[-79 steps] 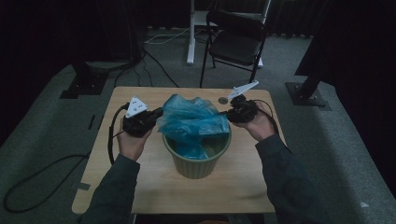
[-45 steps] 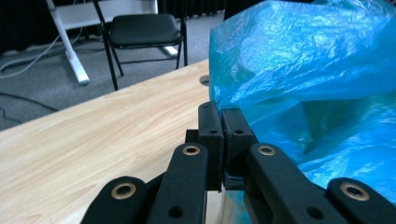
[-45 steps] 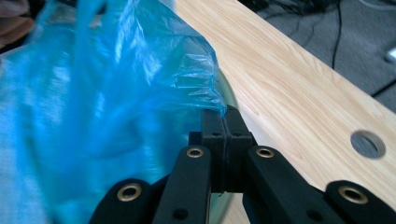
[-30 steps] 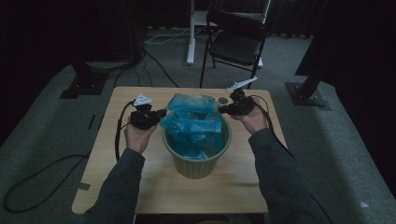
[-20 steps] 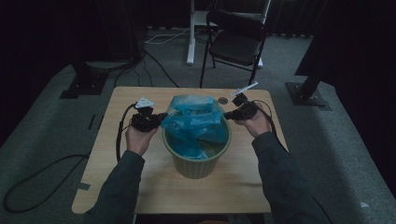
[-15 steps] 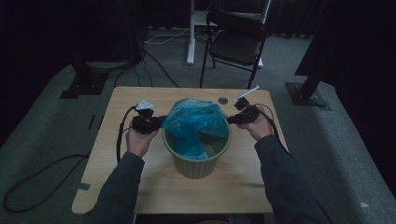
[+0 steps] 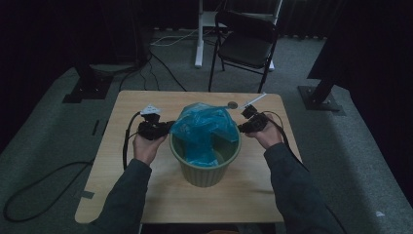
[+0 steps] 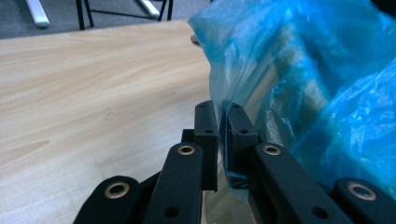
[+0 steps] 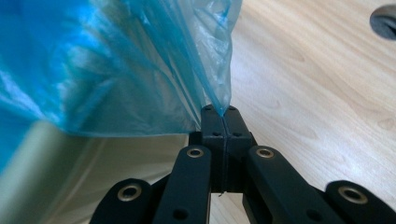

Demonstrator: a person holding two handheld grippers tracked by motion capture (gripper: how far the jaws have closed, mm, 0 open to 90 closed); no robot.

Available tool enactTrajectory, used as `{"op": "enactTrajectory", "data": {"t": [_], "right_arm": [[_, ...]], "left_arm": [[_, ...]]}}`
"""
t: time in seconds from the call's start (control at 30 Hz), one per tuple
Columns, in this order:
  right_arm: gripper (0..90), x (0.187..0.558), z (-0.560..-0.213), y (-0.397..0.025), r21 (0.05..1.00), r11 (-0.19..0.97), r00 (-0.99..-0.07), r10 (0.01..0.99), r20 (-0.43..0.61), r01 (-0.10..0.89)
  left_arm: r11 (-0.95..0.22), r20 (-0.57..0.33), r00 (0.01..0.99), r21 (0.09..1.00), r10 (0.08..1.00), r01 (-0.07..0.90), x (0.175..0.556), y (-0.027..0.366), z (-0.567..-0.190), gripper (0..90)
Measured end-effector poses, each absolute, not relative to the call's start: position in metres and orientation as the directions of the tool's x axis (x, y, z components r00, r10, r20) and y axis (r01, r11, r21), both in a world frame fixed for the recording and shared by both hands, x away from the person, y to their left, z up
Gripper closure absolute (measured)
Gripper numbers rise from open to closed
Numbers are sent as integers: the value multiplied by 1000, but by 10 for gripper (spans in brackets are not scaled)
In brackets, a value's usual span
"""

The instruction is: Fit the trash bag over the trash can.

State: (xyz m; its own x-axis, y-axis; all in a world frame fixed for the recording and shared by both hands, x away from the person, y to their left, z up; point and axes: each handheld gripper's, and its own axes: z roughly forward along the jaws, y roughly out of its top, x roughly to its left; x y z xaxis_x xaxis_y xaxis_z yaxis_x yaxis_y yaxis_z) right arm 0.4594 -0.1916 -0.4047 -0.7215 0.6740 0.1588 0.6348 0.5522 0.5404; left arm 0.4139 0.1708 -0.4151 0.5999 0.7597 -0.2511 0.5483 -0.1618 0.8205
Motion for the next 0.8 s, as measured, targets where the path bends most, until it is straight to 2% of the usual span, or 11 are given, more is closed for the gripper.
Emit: {"op": "enactTrajectory", "data": {"t": [0.07,0.2,0.23,0.43,0.57,0.67,0.8], "right_arm": [[900,459,-407,-189,508,568,-708,694,127,648],[900,458,-409,-189,499,568,-706,695,137,655],[900,457,-406,-191,525,553,-709,690,146,647],[900,453,-396,-188,593,553,-746,654,128,586],[900,455,-403,-186,549,567,-730,673,123,615],[900,456,-413,-192,508,565,-709,691,141,651],[900,454,-414,-200,510,554,-704,692,157,658]], "left_arm": [[-157,-258,611,827,749,541,414,170,-414,848],[-174,-249,605,815,756,552,416,168,-419,862],[-178,-252,602,807,758,562,417,168,-422,893],[-179,-274,561,763,781,622,423,172,-438,895],[-141,-310,567,777,763,614,422,175,-437,886],[-145,-303,582,788,755,598,418,174,-431,855],[-141,-298,572,788,764,600,417,177,-431,832]]}}
